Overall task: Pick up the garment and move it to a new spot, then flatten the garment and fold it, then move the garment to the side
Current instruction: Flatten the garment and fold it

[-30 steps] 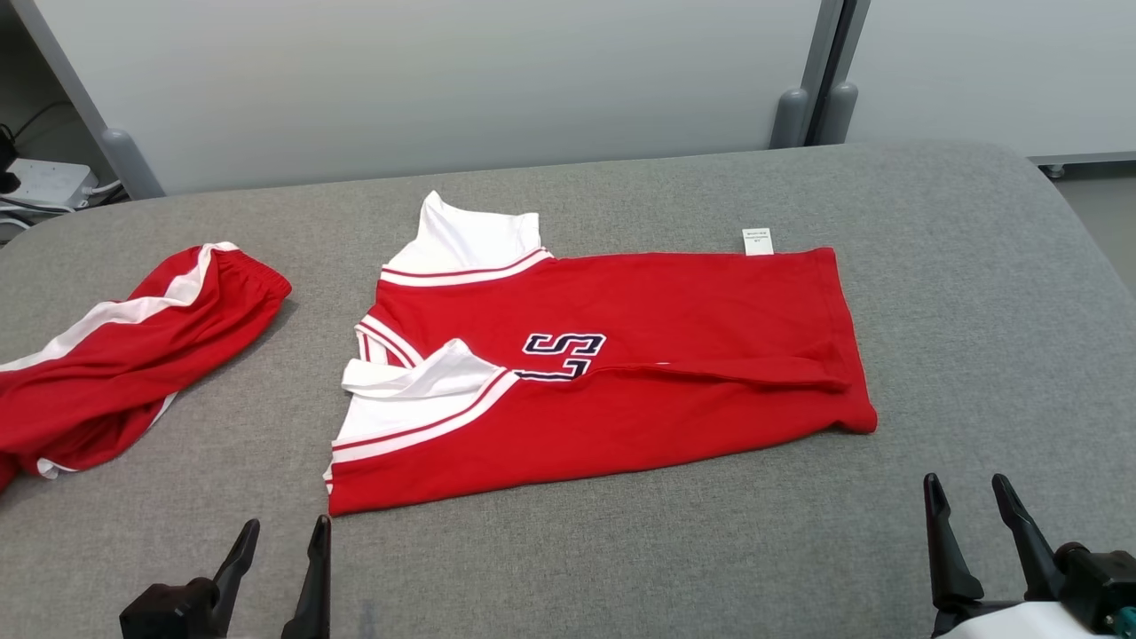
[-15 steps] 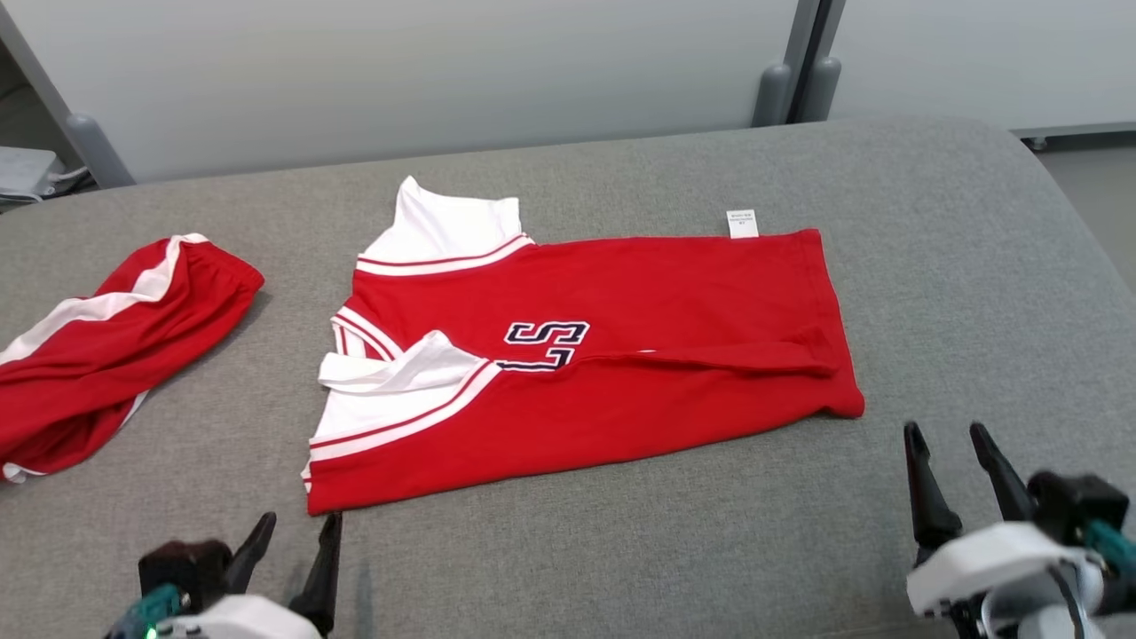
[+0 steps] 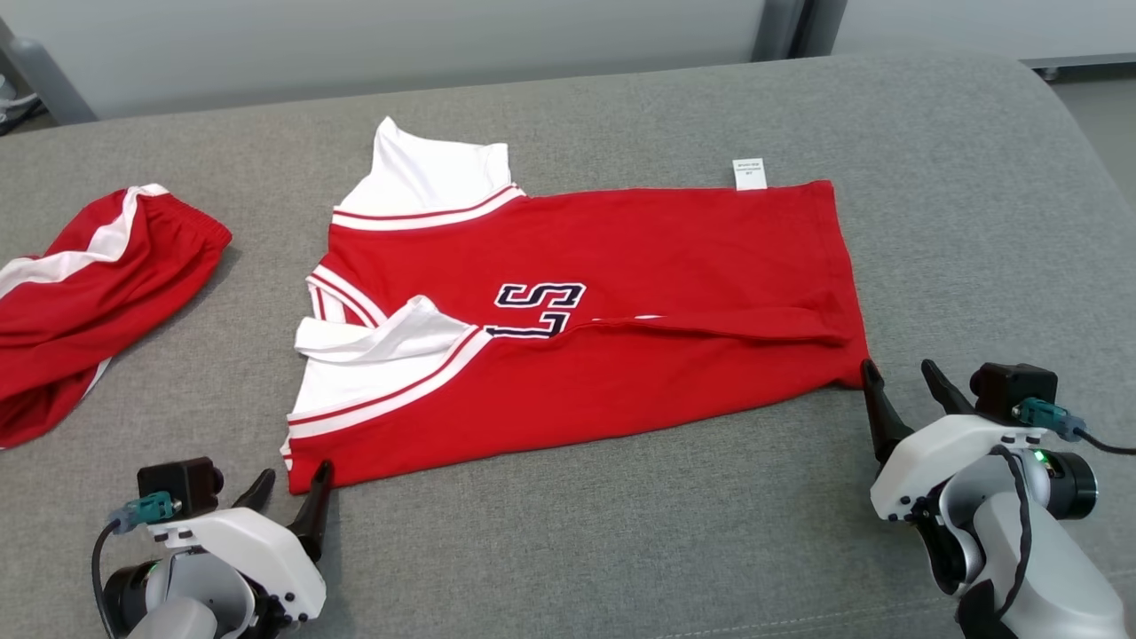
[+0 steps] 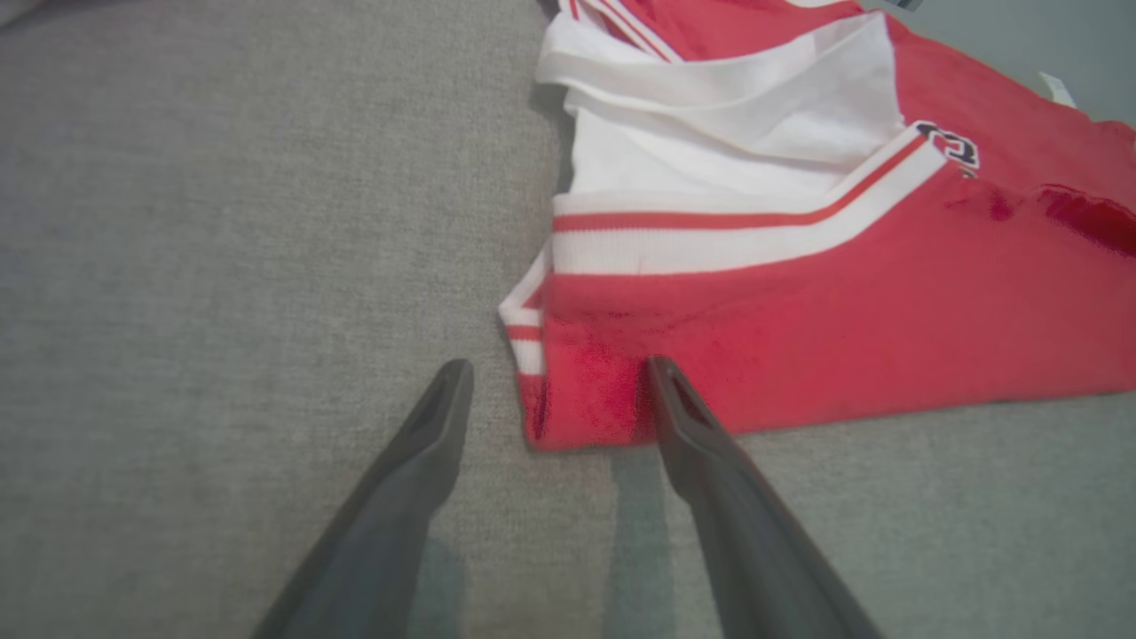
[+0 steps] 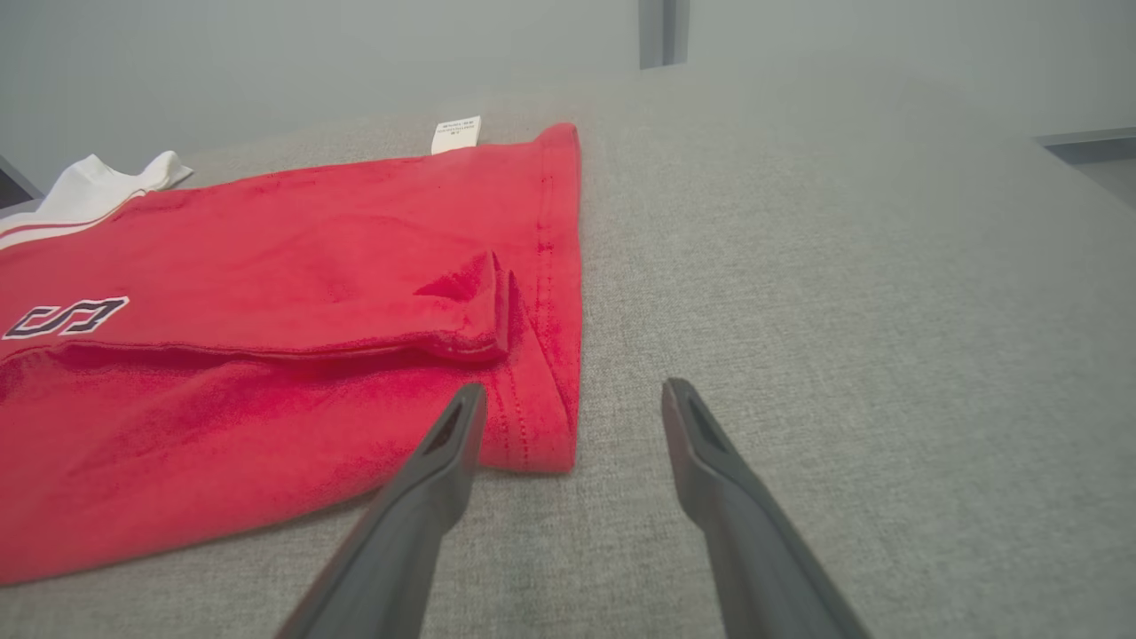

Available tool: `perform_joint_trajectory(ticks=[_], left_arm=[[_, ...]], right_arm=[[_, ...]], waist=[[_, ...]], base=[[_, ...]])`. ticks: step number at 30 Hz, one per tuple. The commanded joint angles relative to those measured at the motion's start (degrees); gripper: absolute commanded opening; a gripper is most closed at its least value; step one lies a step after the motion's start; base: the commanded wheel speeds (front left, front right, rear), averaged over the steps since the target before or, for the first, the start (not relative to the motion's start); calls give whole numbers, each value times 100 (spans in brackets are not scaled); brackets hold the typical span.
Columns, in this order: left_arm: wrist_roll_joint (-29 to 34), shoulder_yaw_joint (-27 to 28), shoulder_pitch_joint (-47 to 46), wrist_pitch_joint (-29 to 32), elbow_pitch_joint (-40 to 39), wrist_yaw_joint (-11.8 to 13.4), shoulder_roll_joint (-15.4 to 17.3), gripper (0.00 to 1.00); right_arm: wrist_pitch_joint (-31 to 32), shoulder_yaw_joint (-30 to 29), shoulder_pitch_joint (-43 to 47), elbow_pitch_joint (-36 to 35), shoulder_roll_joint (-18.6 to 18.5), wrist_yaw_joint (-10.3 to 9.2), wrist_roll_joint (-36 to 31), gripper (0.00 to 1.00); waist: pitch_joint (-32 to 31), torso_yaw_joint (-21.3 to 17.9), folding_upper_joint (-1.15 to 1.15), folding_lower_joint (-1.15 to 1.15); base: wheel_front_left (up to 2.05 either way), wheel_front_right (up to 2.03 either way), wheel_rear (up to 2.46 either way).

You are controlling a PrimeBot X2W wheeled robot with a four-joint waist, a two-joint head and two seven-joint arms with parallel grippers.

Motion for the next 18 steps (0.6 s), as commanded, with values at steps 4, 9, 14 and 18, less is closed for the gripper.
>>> perform_joint_trajectory(ticks=[4,9,14,18], left_arm=[[-63,139,-481,5,288,-232,30,100],[-130,39,-736,112,744,-468,-131,100],[-198,-116,-899,435,1031,-674,-240,100],[-209,-241,-972,686,1142,-768,-256,37]], right_arm=[[-59,200,-351,331,-4,-1,203,100],[157,478,-605,827,41,-1,529,100],[307,735,-777,1094,0,-1,782,100],[343,925,-836,1211,-38,-1,946,39]], waist=[[94,92,0,0],[178,164,0,0],[193,185,0,0],[175,184,0,0]], base=[[0,0,0],[0,0,0],[0,0,0],[0,0,0]])
